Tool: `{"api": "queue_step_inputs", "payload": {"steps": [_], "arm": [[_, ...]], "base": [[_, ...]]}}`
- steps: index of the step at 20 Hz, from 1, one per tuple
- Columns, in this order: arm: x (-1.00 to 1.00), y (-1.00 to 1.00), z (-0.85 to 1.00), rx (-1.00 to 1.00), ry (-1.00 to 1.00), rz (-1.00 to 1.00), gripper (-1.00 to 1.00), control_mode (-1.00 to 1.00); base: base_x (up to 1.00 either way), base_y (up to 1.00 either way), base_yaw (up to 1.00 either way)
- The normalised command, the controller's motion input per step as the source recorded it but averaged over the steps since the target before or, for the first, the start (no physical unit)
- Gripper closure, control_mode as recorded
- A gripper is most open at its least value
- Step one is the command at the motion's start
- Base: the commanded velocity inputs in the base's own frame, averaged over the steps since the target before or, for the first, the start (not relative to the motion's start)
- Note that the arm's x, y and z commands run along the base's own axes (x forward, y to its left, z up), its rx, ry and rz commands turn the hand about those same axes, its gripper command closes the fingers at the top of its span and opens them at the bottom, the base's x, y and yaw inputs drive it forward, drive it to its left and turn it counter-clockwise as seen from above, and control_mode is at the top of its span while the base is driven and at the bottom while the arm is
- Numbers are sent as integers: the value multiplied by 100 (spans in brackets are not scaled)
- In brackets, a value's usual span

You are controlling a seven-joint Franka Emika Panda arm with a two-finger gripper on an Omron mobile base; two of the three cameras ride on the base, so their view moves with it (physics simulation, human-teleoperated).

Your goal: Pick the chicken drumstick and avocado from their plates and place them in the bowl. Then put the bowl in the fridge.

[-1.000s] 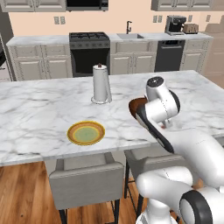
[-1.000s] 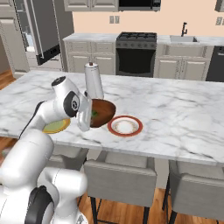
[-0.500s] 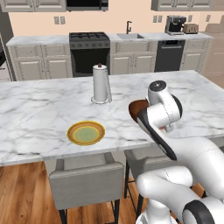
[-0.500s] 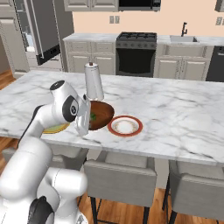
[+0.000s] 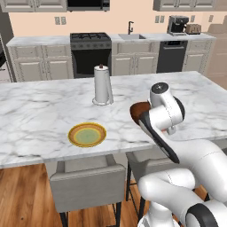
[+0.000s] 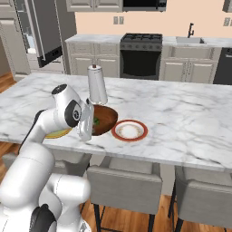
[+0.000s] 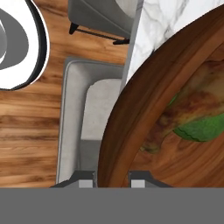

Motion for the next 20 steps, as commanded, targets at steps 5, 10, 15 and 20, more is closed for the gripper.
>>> {"api": "queue_step_inputs", "payload": {"steps": [5, 10, 15, 20], "arm": [[0, 0, 0, 0, 0, 0, 100, -100], [0, 0, 0, 0, 0, 0, 100, -100], [0, 0, 0, 0, 0, 0, 100, -100], [0, 0, 0, 0, 0, 0, 100, 100]], "base": [[0, 0, 0], [0, 0, 0], [0, 0, 0], [0, 0, 0]]}}
